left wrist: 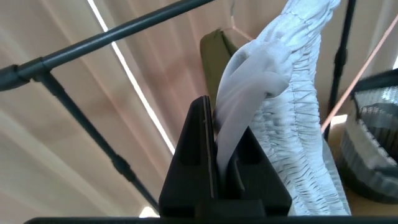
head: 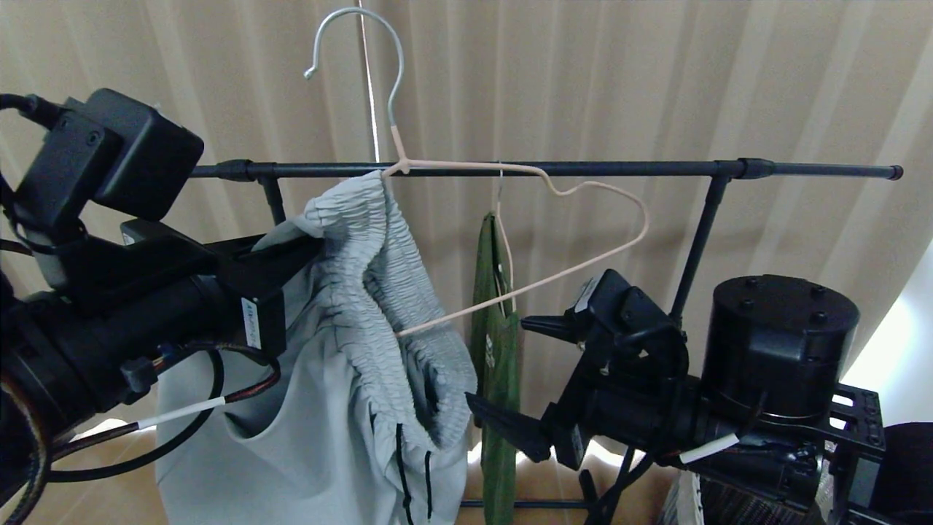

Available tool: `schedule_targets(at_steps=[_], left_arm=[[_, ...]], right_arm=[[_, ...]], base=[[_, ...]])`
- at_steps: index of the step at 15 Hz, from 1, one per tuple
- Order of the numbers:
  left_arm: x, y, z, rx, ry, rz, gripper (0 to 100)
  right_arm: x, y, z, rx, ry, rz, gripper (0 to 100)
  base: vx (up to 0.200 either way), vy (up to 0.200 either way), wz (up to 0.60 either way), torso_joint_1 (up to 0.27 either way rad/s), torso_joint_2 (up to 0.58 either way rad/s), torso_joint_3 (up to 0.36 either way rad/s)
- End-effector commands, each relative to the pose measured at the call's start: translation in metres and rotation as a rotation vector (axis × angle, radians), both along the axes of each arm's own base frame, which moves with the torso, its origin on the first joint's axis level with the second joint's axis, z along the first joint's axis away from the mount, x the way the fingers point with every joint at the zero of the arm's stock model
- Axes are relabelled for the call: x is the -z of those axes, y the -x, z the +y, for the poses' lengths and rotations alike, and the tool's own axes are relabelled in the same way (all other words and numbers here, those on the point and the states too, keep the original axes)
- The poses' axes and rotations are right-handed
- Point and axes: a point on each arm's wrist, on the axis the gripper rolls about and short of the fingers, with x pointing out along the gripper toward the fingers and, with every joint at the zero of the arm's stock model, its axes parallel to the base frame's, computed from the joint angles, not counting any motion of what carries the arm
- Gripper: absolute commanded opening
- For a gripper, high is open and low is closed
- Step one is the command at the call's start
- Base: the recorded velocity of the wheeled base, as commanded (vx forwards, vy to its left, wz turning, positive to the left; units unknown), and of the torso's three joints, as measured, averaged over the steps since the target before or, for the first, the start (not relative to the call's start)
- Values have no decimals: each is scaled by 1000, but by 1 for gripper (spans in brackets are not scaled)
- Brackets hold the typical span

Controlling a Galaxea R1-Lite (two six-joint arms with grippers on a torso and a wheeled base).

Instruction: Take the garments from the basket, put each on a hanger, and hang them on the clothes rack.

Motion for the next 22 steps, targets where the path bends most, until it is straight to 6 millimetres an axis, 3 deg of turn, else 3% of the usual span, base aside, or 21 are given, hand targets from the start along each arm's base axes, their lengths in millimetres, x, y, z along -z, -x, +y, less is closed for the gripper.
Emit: schedule_targets(at_steps=[1, 6, 7, 10, 17, 22], left_arm=[[-5, 2, -2, 15, 23, -10, 0], [-11, 9, 2, 24, 64, -22, 0], [-12, 10, 3, 25, 76, -23, 0], [-13, 13, 5, 22, 83, -30, 0], [7, 12, 11, -4, -10, 2, 0], [32, 2, 33, -123, -203, 25, 0]], right_arm=[[9, -4, 7, -4, 18, 18, 100], [15, -13, 4, 36, 33, 31, 100], [18, -16, 3, 47, 39, 40, 0], [16, -23, -11, 103, 35, 41, 0], [-23, -40, -67, 312, -48, -63, 0], [-26, -49, -79, 358, -57, -76, 0]], base=[[0, 0, 0, 0, 0, 0], [0, 0, 0, 0, 0, 0], [0, 0, 0, 0, 0, 0], [0, 0, 0, 0, 0, 0], [0, 0, 0, 0, 0, 0], [0, 0, 0, 0, 0, 0]])
